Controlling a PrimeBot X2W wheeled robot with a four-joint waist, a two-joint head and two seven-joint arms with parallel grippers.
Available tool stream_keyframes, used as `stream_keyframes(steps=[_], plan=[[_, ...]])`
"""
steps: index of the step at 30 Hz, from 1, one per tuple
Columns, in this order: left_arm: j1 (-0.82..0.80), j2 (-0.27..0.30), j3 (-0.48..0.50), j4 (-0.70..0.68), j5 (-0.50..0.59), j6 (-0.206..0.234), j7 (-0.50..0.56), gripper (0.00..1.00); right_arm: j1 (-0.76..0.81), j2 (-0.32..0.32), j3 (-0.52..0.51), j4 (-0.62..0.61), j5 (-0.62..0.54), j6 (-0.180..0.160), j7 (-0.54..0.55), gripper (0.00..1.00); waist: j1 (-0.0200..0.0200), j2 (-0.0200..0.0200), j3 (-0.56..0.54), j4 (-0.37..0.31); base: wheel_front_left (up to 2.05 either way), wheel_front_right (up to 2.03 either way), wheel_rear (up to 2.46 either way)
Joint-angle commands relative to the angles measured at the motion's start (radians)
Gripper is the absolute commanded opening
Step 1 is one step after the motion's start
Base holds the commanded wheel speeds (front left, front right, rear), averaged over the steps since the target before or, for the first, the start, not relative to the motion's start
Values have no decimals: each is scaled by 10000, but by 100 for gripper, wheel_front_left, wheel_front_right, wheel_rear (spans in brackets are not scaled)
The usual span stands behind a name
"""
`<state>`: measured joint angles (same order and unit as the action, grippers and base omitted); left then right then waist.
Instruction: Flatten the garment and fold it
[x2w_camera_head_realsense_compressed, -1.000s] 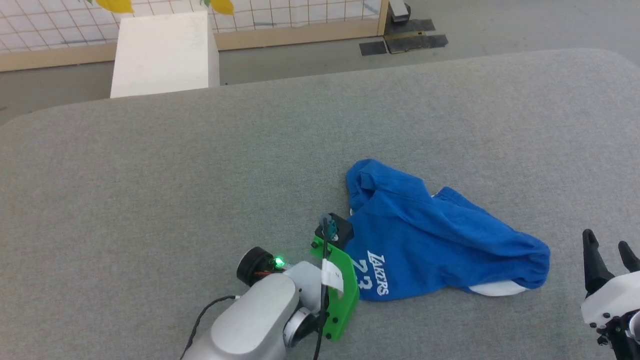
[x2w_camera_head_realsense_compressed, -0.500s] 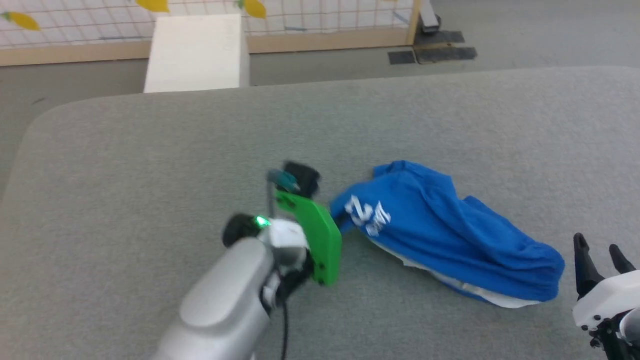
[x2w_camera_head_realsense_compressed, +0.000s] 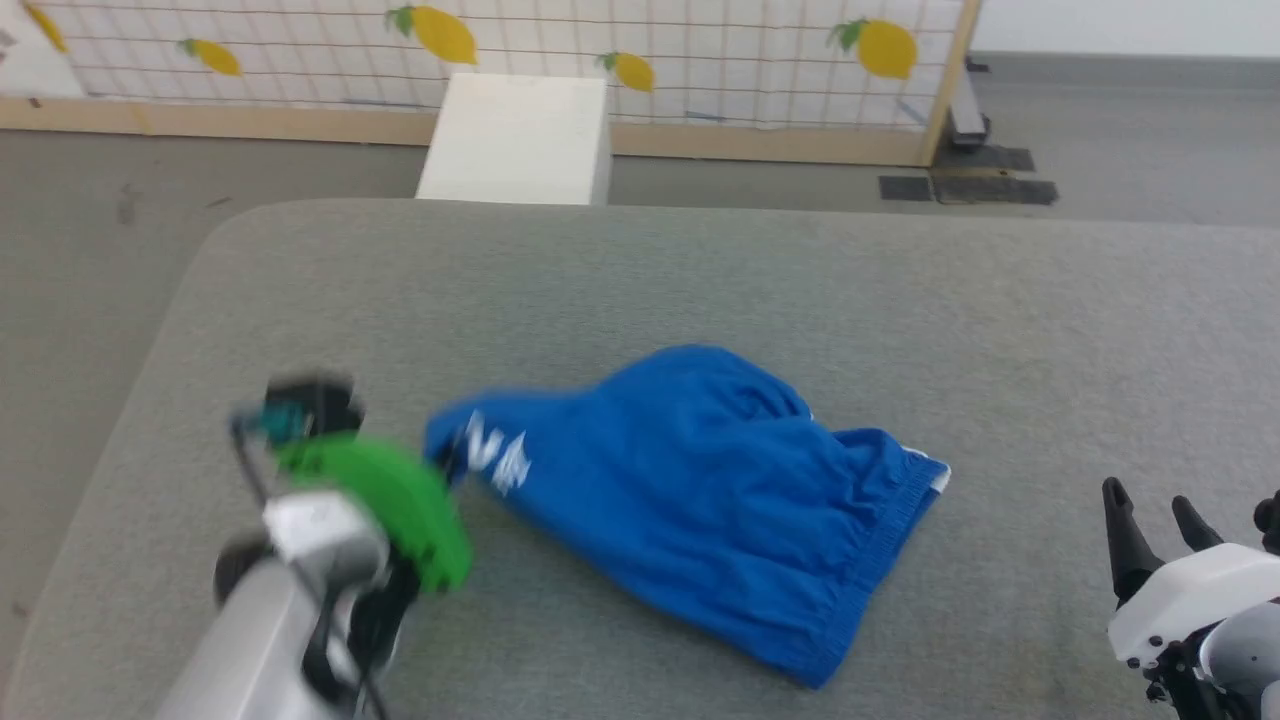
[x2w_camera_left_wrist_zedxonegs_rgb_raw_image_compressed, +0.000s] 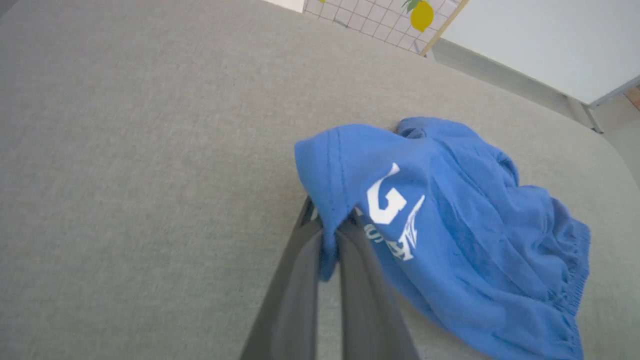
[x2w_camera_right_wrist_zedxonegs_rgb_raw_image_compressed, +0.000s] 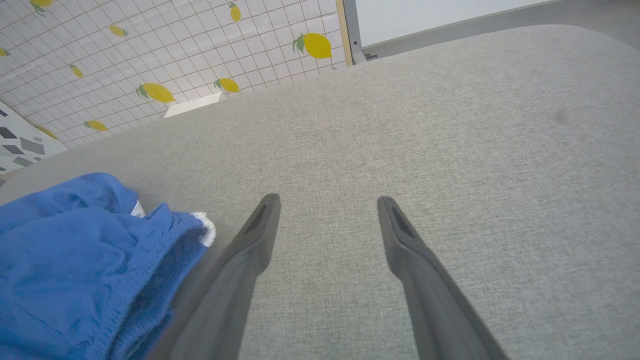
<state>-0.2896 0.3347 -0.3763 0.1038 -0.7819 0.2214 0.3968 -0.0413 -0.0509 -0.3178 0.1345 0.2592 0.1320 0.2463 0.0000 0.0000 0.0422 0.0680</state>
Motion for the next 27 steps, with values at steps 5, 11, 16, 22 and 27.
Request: stream_keyframes(steps=[5, 11, 16, 22, 27], plan=[[1981, 174, 249, 97, -651, 590, 403, 0, -122, 7, 185, 118, -13, -13, -38, 100, 0, 0, -105, 477, 0, 0, 0], [2595, -112, 450, 25, -1243, 317, 211, 73, -171, 7, 236, 164, -40, -13, -51, 100, 0, 0, -52, 608, 0, 0, 0], [2211, -177, 1225, -675, -1128, 80, -1186, 100, -178, 7, 282, 224, -71, -13, -63, 100, 0, 0, -115, 647, 0, 0, 0], [1733, 366, 1376, -1126, 880, -420, -4164, 100, -242, 7, 804, 151, -54, -13, -13, 100, 0, 0, -142, 507, 0, 0, 0], [1706, 465, 959, -804, 1998, -812, -5788, 100, -500, 7, 1433, -89, -179, -13, 308, 100, 0, 0, -2, 439, 0, 0, 0]])
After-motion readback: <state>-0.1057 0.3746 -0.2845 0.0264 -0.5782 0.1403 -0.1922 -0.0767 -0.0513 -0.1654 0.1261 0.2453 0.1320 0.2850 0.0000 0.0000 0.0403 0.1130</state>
